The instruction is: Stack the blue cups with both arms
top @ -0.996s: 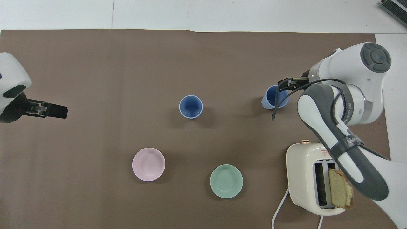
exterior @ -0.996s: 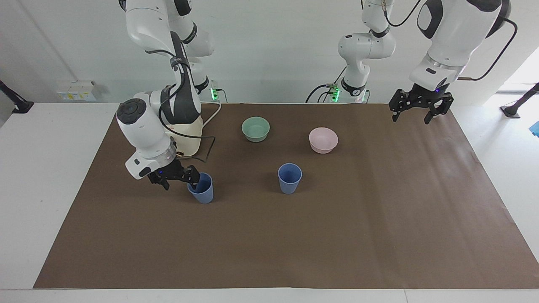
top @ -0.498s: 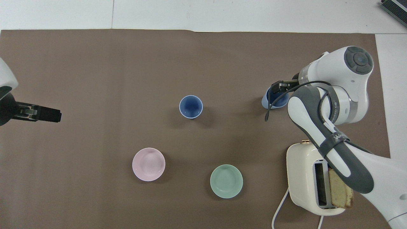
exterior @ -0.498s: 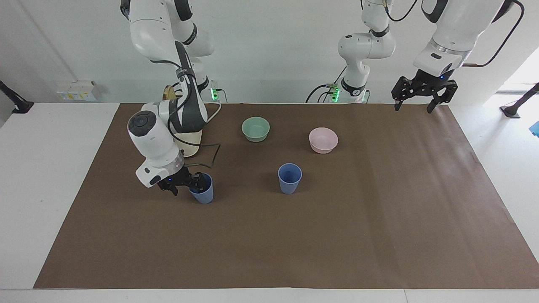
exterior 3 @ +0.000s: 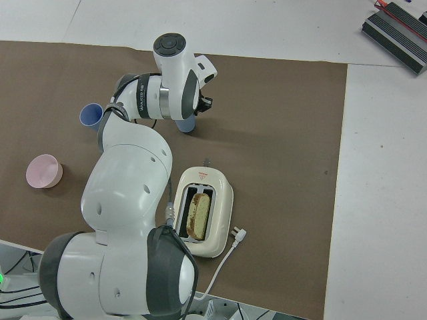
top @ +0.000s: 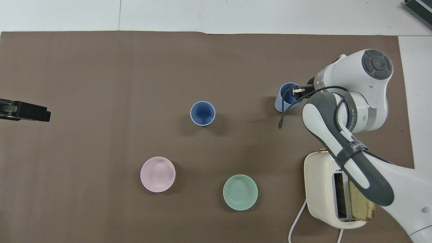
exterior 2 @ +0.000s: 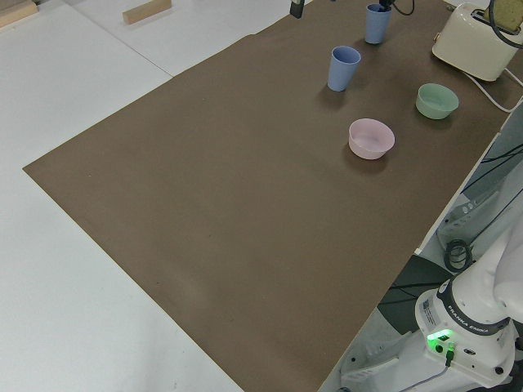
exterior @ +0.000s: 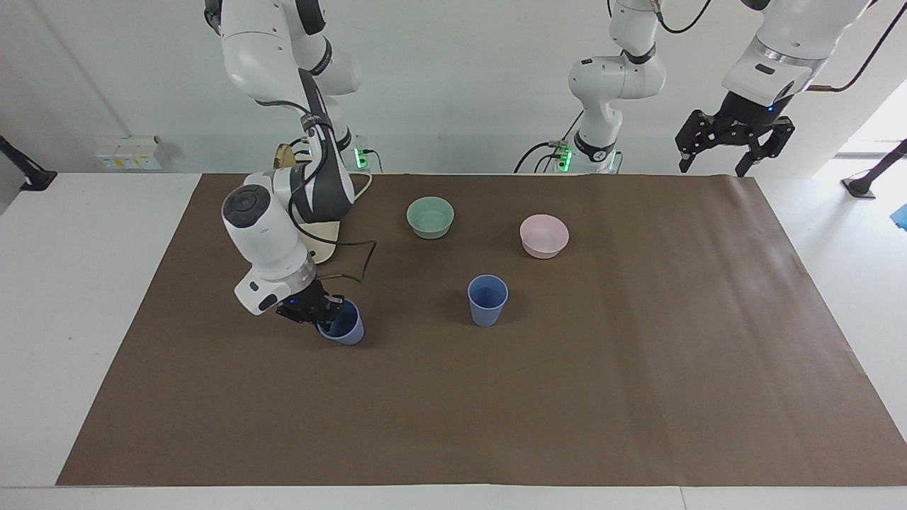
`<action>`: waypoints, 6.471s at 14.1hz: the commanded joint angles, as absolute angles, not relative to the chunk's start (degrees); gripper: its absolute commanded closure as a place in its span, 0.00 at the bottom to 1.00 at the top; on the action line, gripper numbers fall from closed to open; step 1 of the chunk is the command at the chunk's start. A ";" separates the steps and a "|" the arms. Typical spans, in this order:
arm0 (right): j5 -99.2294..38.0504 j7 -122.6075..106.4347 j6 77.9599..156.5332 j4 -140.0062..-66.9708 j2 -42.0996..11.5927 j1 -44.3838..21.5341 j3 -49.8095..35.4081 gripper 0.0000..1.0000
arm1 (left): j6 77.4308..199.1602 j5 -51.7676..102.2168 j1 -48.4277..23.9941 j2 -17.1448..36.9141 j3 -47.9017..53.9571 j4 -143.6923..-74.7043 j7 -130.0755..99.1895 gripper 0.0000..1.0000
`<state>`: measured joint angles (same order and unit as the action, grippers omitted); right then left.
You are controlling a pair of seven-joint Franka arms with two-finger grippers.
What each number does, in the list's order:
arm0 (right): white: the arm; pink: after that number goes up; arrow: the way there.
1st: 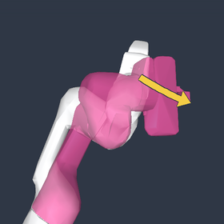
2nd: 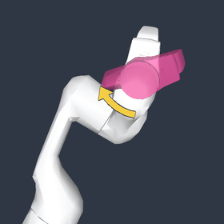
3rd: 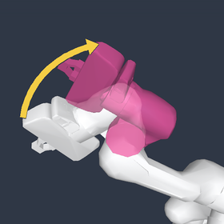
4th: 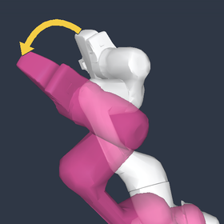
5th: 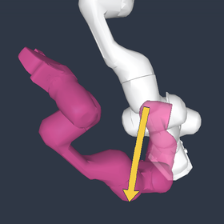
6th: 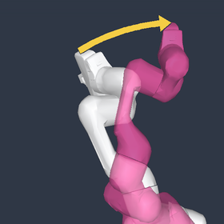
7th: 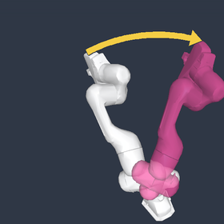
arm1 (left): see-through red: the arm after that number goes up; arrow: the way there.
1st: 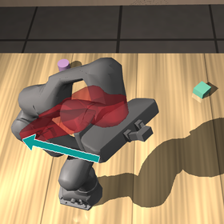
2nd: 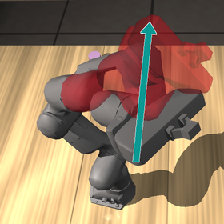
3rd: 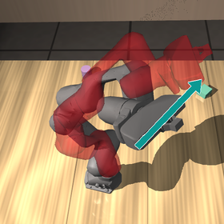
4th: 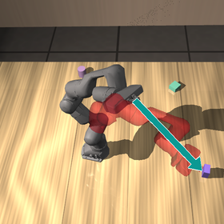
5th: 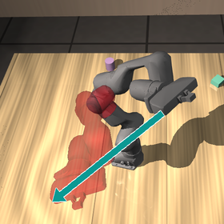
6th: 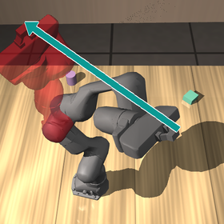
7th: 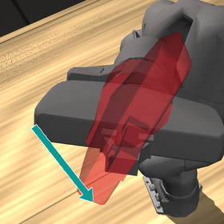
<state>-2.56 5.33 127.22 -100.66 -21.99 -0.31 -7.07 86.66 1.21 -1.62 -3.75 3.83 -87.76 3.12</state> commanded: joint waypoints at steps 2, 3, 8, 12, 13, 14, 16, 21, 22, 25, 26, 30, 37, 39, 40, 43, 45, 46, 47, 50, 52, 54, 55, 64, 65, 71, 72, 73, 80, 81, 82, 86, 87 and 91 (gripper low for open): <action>-3.43 4.39 127.10 -98.37 -22.06 -0.17 -7.82 1.00 | 86.48 2.02 -0.53 -4.04 4.31 -87.89 2.81 0.00; -3.78 4.57 125.52 -96.44 -21.97 -1.39 -7.74 1.00 | 86.66 2.02 -0.53 -4.04 4.31 -88.15 2.81 0.00; -3.43 15.09 107.70 -83.00 -21.18 -3.33 -9.92 1.00 | 86.49 1.93 -0.26 -4.04 4.22 -88.33 2.99 0.00; -1.94 24.32 105.20 -77.53 -21.44 -10.44 -10.46 1.00 | 86.48 1.93 -0.26 -4.57 4.31 -89.21 2.99 0.00; -1.41 26.09 105.47 -77.08 -21.53 -12.02 -10.46 1.00 | 86.48 1.93 -0.26 -4.57 4.22 -89.21 3.08 0.00; -1.41 26.63 105.82 -76.38 -21.62 -13.00 -10.55 1.00 | 86.48 1.93 -0.26 -4.57 4.22 -89.21 3.08 0.00; -1.49 26.98 107.13 -75.33 -21.88 -15.63 -10.46 1.00 | 86.57 1.93 -0.26 -4.57 4.22 -89.21 2.73 0.00; -1.76 27.51 112.05 -75.94 -23.28 -20.47 -11.16 1.00 | 86.75 1.93 -0.26 -4.66 4.22 -89.91 2.72 0.00; -1.58 27.51 112.23 -75.94 -23.90 -21.09 -11.16 1.00 | 86.75 1.93 -0.35 -4.66 4.22 -89.91 2.72 0.00; -1.67 27.33 112.24 -76.02 -24.08 -20.74 -11.16 1.00 | 86.57 2.02 -0.26 -4.66 4.22 -89.91 2.72 0.00; -1.76 27.16 112.32 -76.37 -24.08 -20.48 -11.16 1.00 | 86.49 2.02 -0.26 -4.66 4.22 -89.91 2.81 0.00; -1.58 26.72 116.35 -79.53 -24.61 -20.83 -11.16 1.00 | 86.48 1.93 -0.35 -4.75 4.22 -90.09 2.81 0.00; -1.14 26.54 116.81 -81.47 -25.92 -20.92 -11.07 1.00 | 86.57 1.93 -0.35 -5.01 4.22 -90.44 2.90 0.00; 0.08 26.54 117.59 -81.65 -26.72 -21.09 -11.16 1.00 | 86.49 2.02 -0.35 -5.01 4.22 -90.44 2.81 0.00; 0.17 26.54 118.21 -82.35 -26.72 -21.09 -11.16 1.00 | 86.48 1.93 -0.44 -5.01 4.22 -90.44 2.81 0.00; 0.18 26.54 118.48 -82.53 -26.89 -20.92 -11.16 1.00 | 86.57 1.93 -0.44 -5.01 4.31 -90.44 2.81 0.00; 0.18 26.54 120.49 -82.70 -28.12 -21.18 -11.16 1.00 | 86.49 1.93 -0.44 -5.01 4.31 -90.44 2.81 0.00; 0.18 26.63 121.02 -82.97 -28.30 -21.18 -11.16 1.00 | 86.57 1.93 -0.44 -5.01 4.31 -90.44 2.81 0.00; 0.26 26.54 121.03 -83.06 -28.47 -21.18 -11.16 1.00 | 86.57 1.93 -0.44 -5.01 4.31 -90.44 2.81 0.00; 0.26 26.54 121.02 -84.02 -28.56 -21.27 -11.16 1.00 | 86.57 1.93 -0.44 -5.01 4.31 -90.44 2.90 0.00; 0.18 26.80 120.94 -84.81 -28.56 -21.44 -11.16 1.00 | 86.57 1.93 -0.44 -5.01 4.31 -90.44 2.90 0.00; 0.18 27.16 120.94 -84.81 -28.56 -21.45 -11.16 0.78 | 86.57 1.93 -0.44 -5.01 4.22 -90.61 2.90 0.00; 0.18 27.25 120.94 -84.81 -28.56 -21.45 -11.16 0.57 | 86.57 1.93 -0.44 -5.10 4.31 -90.70 2.90 0.00; -0.44 27.33 117.17 -81.92 -27.17 -20.75 -11.07 0.00 | 86.84 2.02 -0.44 -5.19 4.31 -90.62 2.81 0.00; -0.44 27.33 114.81 -81.57 -25.77 -20.39 -10.90 0.00 | 86.75 2.02 -0.35 -5.19 4.31 -90.62 2.81 0.00; 0.62 26.46 104.51 -80.16 -16.72 -12.93 -10.55 0.00 | 87.54 2.11 0.18 -4.75 4.22 -90.88 2.81 0.00; 0.53 25.85 103.54 -80.16 -15.13 -10.92 -10.55 0.00 | 87.45 2.11 0.18 -4.75 4.22 -90.88 3.07 0.00; 0.53 24.10 102.49 -80.16 -13.90 -8.98 -10.63 0.00 | 87.19 2.02 0.18 -4.75 4.22 -90.79 3.69 0.00; 0.79 16.00 96.52 -80.16 -7.92 -1.86 -10.28 0.00 | 85.79 1.93 0.96 -4.40 4.22 -90.09 3.42 0.00; 1.14 14.69 95.11 -80.16 -7.13 -0.98 -10.28 0.00 | 85.69 1.76 0.88 -4.05 4.22 -90.09 3.51 0.00; 1.75 13.63 94.31 -80.24 -5.90 -0.79 -10.11 0.00 | 85.78 1.76 0.70 -3.87 4.22 -90.35 3.60 0.00; 2.20 9.16 90.71 -80.16 -4.31 1.39 -7.39 0.00 | 86.40 1.85 0.88 -4.48 4.22 -91.58 3.52 0.00; 2.28 6.88 90.62 -80.24 -3.35 2.19 -7.12 0.00 | 86.31 1.85 0.88 -4.57 4.22 -91.76 3.60 0.00; 2.99 1.95 90.61 -80.42 -2.64 2.29 -2.82 0.00 | 86.22 1.85 0.79 -4.66 4.22 -92.11 3.60 0.00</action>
<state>1.97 4.63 91.07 -79.32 -4.05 1.89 -3.65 86.45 1.28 -0.21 -3.60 3.71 -90.73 3.13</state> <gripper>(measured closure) 0.000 0.000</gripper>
